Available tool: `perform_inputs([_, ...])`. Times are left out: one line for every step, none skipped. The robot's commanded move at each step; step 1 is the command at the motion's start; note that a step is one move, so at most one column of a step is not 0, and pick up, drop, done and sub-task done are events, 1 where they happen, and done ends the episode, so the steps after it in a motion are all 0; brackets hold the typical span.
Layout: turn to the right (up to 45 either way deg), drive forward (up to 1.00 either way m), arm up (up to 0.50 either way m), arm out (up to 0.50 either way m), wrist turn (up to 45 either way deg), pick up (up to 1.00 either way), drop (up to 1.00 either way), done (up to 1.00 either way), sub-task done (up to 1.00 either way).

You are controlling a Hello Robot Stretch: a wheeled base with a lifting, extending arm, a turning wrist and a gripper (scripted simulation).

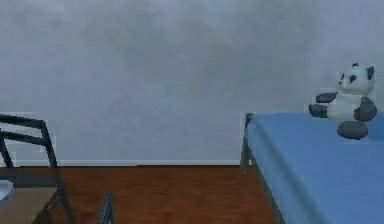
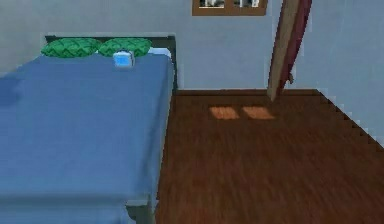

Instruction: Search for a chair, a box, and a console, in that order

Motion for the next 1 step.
perform_inputs([0.0,0.60,0.00,0.00,0.0,0.00,0.00,0.00,0.00])
